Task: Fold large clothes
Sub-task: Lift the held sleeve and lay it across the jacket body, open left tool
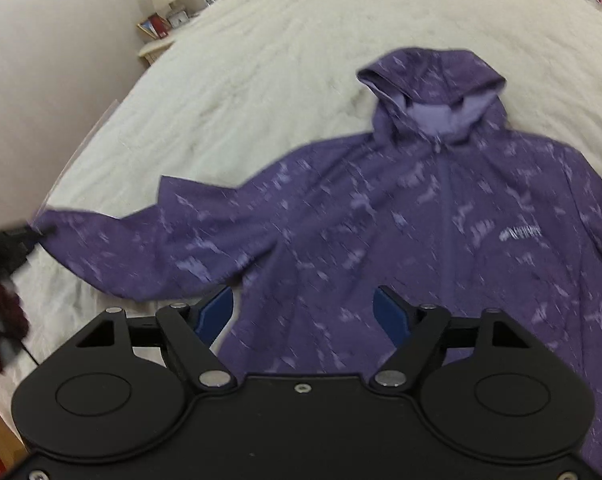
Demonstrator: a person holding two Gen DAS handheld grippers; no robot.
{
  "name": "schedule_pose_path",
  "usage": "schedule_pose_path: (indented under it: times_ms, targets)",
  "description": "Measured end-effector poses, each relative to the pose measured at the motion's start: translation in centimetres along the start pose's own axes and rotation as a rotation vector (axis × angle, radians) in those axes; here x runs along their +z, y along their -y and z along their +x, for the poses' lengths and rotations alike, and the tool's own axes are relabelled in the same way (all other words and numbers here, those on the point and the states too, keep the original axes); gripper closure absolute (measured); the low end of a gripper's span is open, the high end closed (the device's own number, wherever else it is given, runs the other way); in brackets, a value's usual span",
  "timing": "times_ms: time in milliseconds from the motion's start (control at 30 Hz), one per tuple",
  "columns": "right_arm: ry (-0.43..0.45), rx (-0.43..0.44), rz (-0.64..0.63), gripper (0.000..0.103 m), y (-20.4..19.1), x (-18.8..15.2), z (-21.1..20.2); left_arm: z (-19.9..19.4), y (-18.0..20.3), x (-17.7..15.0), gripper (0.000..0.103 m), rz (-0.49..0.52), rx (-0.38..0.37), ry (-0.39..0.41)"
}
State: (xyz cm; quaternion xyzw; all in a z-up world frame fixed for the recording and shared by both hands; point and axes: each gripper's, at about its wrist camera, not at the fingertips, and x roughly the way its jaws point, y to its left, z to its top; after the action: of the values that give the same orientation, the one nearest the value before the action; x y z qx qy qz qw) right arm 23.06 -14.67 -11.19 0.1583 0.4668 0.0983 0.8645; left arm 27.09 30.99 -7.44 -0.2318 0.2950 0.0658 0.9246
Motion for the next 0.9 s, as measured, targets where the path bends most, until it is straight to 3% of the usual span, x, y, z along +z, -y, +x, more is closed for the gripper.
schedule_pose_path:
  times_ms: [267,433,600,767,900]
  targets:
    - [-0.041,0.047,0.040,0.025,4.3,-2.5,-0.8,-3.0,13.3,2.4,0.094,0.165,-0.214,0.113]
    - [-0.043,0.067,0.071,0.024,7.9,-4.1,-2.1,-3.4,22.3,0.8,0.094,0.252,-0.345,0.112]
    - [-0.043,0.072,0.136,0.024,12.1,-5.2,-3.3,-0.3,29.9,-3.6,0.094,0.315,-0.474,0.047]
    - [-0.026,0.050,0.180,0.024,15.5,-6.1,-4.9,1.9,33.5,-9.9,0.094,0.360,-0.559,-0.065]
    - [-0.019,0.027,0.207,0.024,17.7,-6.8,-5.8,4.6,35.5,-15.1,0.094,0.388,-0.578,-0.177]
